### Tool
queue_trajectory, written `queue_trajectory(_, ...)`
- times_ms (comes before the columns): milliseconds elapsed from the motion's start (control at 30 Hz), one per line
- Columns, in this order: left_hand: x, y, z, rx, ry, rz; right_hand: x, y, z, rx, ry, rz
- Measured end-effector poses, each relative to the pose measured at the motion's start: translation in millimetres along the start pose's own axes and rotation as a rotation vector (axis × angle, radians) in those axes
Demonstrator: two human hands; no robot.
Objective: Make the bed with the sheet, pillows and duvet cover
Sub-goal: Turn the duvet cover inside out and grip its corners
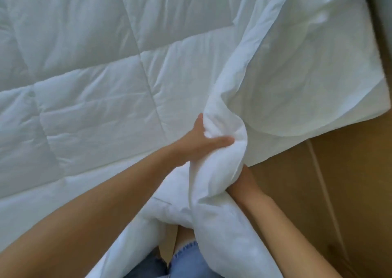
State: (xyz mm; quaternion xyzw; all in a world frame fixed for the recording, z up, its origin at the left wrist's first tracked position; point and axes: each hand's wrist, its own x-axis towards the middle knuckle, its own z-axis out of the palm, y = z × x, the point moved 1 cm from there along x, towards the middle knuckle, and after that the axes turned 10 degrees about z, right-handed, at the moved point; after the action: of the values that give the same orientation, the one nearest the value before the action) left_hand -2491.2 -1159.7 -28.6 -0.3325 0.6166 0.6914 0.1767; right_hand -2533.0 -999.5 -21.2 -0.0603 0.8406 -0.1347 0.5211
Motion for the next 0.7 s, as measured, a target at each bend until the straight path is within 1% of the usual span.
queue_trajectory(33, 10, 4, 19, 0.028, 0.023, 0.024, -3, 1, -2, 0.200, -0.009, 0.092)
queue_trajectory(67, 18, 5, 31, 0.051, 0.056, 0.037, -4, 1, -9, 0.465, 0.002, 0.174)
queue_trajectory(133, 18, 3, 38, 0.091, 0.096, 0.066, -6, -4, -27, 1.135, 0.050, 0.255)
queue_trajectory(167, 11, 1, 35, 0.096, 0.094, 0.098, -6, -7, -35, 1.387, 0.069, 0.250)
queue_trajectory(200, -1, 0, 28, 0.115, 0.101, 0.143, -7, -15, -40, 1.488, 0.076, 0.217)
queue_trajectory(233, -15, -1, 17, 0.157, 0.122, 0.193, -8, -33, -41, 1.429, 0.043, 0.150)
queue_trajectory(300, -49, -5, -15, 0.234, 0.193, 0.286, -6, -81, -23, 1.103, -0.006, 0.031)
queue_trajectory(333, -69, -9, -37, 0.262, 0.250, 0.324, -7, -114, -5, 0.960, -0.018, -0.013)
queue_trajectory(400, -113, -25, -97, 0.278, 0.420, 0.336, -13, -186, 49, 0.774, -0.012, -0.128)
queue_trajectory(467, -169, -51, -168, 0.260, 0.616, 0.298, -34, -260, 126, 0.642, -0.028, -0.240)
queue_trajectory(567, -277, -104, -280, 0.273, 0.872, 0.234, -88, -367, 266, 0.452, -0.145, -0.416)
queue_trajectory(633, -361, -138, -344, 0.315, 1.026, 0.169, -139, -428, 358, 0.344, -0.260, -0.549)
queue_trajectory(700, -449, -175, -394, 0.336, 1.206, 0.099, -200, -478, 449, 0.254, -0.422, -0.654)
